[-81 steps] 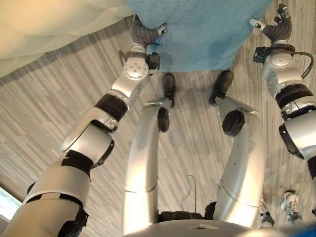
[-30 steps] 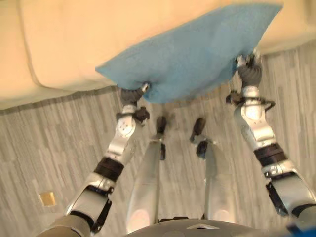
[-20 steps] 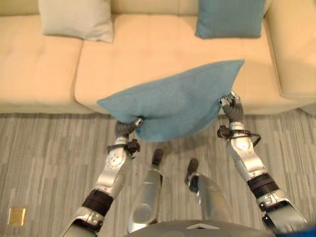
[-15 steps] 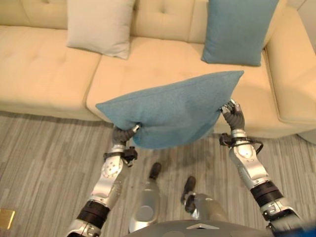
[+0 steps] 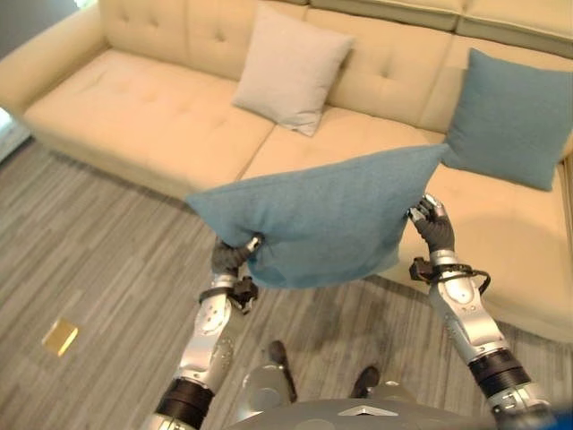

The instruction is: Pick up all the scattered cushions and arrange them neatly on the sofa.

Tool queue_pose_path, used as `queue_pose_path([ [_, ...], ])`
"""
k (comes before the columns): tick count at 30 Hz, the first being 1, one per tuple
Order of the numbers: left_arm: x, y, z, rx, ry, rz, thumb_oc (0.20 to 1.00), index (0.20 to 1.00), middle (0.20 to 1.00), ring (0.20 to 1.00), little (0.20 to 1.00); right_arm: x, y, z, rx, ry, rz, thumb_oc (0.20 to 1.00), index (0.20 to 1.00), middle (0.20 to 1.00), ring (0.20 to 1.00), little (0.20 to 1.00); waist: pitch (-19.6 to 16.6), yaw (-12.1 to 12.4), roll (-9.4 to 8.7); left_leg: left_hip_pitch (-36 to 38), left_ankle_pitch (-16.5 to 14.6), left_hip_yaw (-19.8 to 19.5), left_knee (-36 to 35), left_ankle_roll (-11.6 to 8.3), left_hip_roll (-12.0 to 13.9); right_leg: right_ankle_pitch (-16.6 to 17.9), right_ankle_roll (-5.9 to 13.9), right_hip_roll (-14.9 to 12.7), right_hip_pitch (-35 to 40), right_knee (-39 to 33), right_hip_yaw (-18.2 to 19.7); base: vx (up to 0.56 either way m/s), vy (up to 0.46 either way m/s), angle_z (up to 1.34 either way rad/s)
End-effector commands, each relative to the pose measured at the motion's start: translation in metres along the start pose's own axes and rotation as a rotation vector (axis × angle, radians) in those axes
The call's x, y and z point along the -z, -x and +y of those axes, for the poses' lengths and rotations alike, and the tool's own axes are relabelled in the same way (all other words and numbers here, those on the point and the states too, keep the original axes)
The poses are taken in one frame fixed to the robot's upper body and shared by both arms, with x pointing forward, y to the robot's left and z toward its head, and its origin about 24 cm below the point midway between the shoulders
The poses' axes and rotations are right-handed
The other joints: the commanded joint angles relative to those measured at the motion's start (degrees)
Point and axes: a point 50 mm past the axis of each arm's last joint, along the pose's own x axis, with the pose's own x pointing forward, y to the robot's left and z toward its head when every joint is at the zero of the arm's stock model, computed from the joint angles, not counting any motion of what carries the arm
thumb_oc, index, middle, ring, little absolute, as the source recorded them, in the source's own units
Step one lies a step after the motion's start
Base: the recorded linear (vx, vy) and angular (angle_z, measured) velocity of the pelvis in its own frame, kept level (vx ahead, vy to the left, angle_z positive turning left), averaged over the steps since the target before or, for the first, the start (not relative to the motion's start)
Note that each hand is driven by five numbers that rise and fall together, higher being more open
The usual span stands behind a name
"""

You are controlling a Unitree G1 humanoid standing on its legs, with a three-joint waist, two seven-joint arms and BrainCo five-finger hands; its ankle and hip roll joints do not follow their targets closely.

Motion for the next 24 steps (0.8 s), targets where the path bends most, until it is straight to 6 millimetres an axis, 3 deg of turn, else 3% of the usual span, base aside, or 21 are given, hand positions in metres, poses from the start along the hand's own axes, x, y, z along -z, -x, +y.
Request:
queue_pose_path([
  [1, -0.042, -0.004, -0.023, 0.155, 0.022, -0.211, 0.200, 0.200, 0.200, 0.200, 0.200, -0.037, -0.011, 0.042, -0.203, -0.078, -0.181, 0.200, 0.200, 0.200, 0.200, 0.200, -3.3, 1.4, -1.84, 2.3, -8.2, -0.2, 1.9, -4.30, 2.0, -2.0, 0.61, 2.8, -0.5, -5.5, 5.2, 0.09, 0.224, 0.36],
  [7, -0.043, -0.001, -0.020, 0.185, -0.017, -0.208, 0.200, 0.200, 0.200, 0.200, 0.200, -0.037, -0.012, 0.048, -0.228, -0.069, -0.181, 0.200, 0.200, 0.200, 0.200, 0.200, -3.6, 3.5, -2.44, 3.9, -8.8, -3.1, -2.7, -1.74, -2.2, -2.0, 2.98, 0.0, -1.6, -0.3, 6.9, 0.09, 0.256, 0.28],
  [8, -0.043, -0.002, -0.025, 0.212, -0.017, -0.207, 0.200, 0.200, 0.200, 0.200, 0.200, -0.037, -0.012, 0.045, -0.211, -0.065, -0.183, 0.200, 0.200, 0.200, 0.200, 0.200, -2.8, 1.6, -2.54, 4.9, -9.0, -5.8, -3.8, -1.12, -3.6, -3.0, 3.02, 1.3, -4.5, 4.1, 14.3, 0.14, 0.176, 0.62],
  [9, -0.043, -0.002, -0.025, 0.212, -0.017, -0.208, 0.200, 0.200, 0.200, 0.200, 0.200, -0.037, -0.012, 0.045, -0.211, -0.065, -0.183, 0.200, 0.200, 0.200, 0.200, 0.200, -2.9, 1.7, -2.60, 4.9, -9.0, -5.7, -3.8, -1.10, -3.7, -3.4, 3.03, 1.1, -4.8, 4.6, 14.4, 0.08, 0.191, 0.73],
  [11, -0.044, -0.005, -0.036, 0.265, -0.015, -0.212, 0.200, 0.200, 0.200, 0.200, 0.200, -0.040, -0.015, 0.039, -0.186, -0.064, -0.196, 0.200, 0.200, 0.200, 0.200, 0.200, -1.9, -1.1, -2.30, 5.1, -7.5, -9.8, -4.9, -0.23, -6.1, -2.3, 3.05, 6.0, -10.4, 3.8, 26.7, 0.14, 0.168, 1.24],
  [12, -0.044, -0.006, -0.039, 0.274, -0.025, -0.214, 0.200, 0.200, 0.200, 0.200, 0.200, -0.042, -0.015, 0.036, -0.180, -0.065, -0.205, 0.200, 0.200, 0.200, 0.200, 0.200, -1.6, -1.5, -2.29, 5.3, -7.3, -11.3, -5.1, -0.21, -6.8, -1.8, 2.93, 7.0, -11.6, 3.6, 28.3, 0.19, 0.116, 1.45],
  [19, -0.041, -0.007, -0.045, 0.327, -0.052, -0.199, 0.200, 0.200, 0.200, 0.200, 0.200, -0.042, -0.012, 0.020, -0.139, -0.057, -0.209, 0.200, 0.200, 0.200, 0.200, 0.200, -0.3, -3.7, -2.41, 6.7, -6.4, -19.6, -6.0, -0.22, -9.4, 0.7, 3.40, 10.0, -15.3, 3.2, 31.9, 0.15, -0.015, 1.04],
  [20, -0.038, -0.005, -0.048, 0.352, -0.050, -0.187, 0.200, 0.200, 0.200, 0.200, 0.200, -0.038, -0.007, 0.013, -0.116, -0.053, -0.198, 0.200, 0.200, 0.200, 0.200, 0.200, -0.4, -4.0, -2.94, 7.8, -7.3, -21.1, -6.4, -0.31, -10.4, 0.5, 2.50, 10.0, -13.1, 1.2, 32.2, 0.12, -0.048, 1.09],
  [24, -0.033, -0.002, -0.049, 0.361, -0.037, -0.162, 0.200, 0.200, 0.200, 0.200, 0.200, -0.033, -0.002, 0.003, -0.090, -0.044, -0.180, 0.200, 0.200, 0.200, 0.200, 0.200, -1.2, -5.2, -2.97, 6.8, -8.8, -20.8, -2.9, -2.19, -11.0, 1.0, 1.88, 9.4, -11.2, -0.6, 31.1, 0.17, -0.100, 1.17],
])
